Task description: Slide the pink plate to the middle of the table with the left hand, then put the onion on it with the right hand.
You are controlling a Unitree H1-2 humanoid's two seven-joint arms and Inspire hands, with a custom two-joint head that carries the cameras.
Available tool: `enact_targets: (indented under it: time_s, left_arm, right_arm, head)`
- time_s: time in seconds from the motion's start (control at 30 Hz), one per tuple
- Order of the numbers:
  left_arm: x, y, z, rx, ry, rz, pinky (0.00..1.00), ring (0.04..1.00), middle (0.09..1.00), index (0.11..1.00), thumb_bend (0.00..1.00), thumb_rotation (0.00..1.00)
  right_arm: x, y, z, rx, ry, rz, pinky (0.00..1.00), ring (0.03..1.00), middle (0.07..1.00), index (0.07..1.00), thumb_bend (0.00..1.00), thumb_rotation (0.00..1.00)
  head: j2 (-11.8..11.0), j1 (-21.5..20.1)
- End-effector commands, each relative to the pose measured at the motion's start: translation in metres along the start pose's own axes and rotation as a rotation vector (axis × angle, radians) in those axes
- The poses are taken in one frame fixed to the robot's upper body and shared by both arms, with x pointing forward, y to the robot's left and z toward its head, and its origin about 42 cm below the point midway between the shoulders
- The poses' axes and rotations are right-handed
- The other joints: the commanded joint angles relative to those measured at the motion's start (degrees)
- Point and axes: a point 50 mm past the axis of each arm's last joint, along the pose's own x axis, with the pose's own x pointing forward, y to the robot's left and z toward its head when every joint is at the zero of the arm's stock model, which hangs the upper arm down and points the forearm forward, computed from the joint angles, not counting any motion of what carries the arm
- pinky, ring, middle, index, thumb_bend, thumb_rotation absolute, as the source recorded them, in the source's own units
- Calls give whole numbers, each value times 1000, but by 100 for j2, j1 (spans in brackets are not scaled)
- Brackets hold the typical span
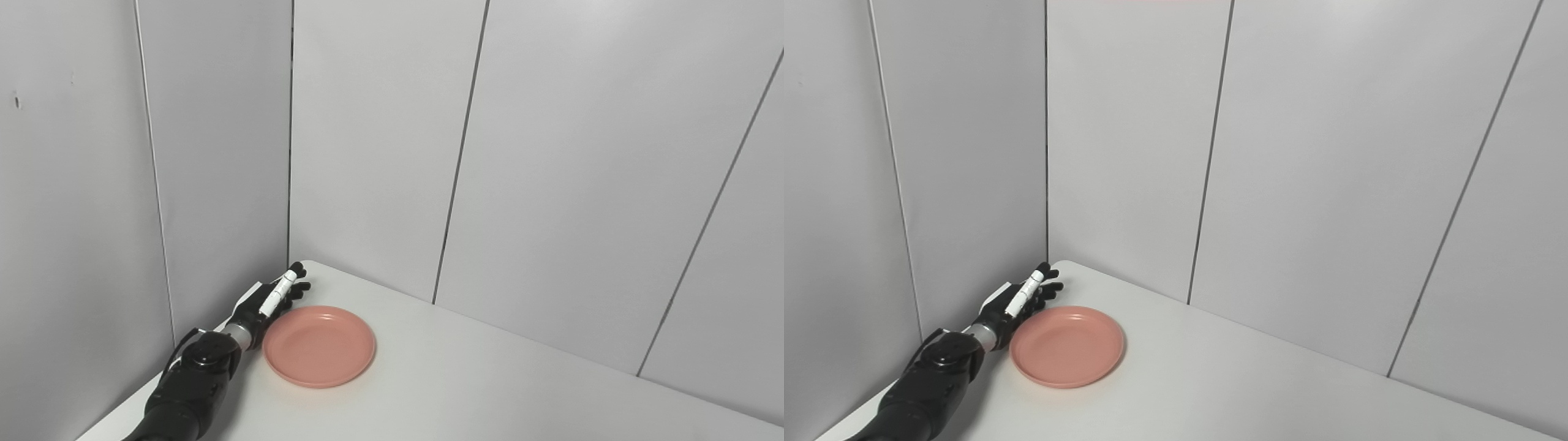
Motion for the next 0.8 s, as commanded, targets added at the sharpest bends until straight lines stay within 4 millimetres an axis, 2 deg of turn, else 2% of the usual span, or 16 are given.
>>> enact_targets:
  time_s: [0.0,0.43,0.67,0.77]
  left_arm:
    - [8,1,26,10,-66,-48,979,950,902,920,859,995]
    - [5,-10,31,-25,-98,-115,1000,953,898,909,881,954]
    - [4,-24,38,-54,-117,-174,982,952,908,911,874,962]
    - [4,-32,39,-46,-134,-192,959,947,914,915,917,963]
  right_arm:
    - [-10,-2,-9,11,26,-17,1000,995,1000,1000,619,813]
    - [-9,-3,-11,15,26,-16,1000,998,999,1000,625,805]
    - [-9,-3,-10,3,22,-24,1000,988,994,1000,627,806]
    - [-10,-3,-10,1,23,-24,1000,987,994,1000,639,808]
  head:
    - [5,3]
    - [1,-29]
    - [16,-62]
    - [24,-84]
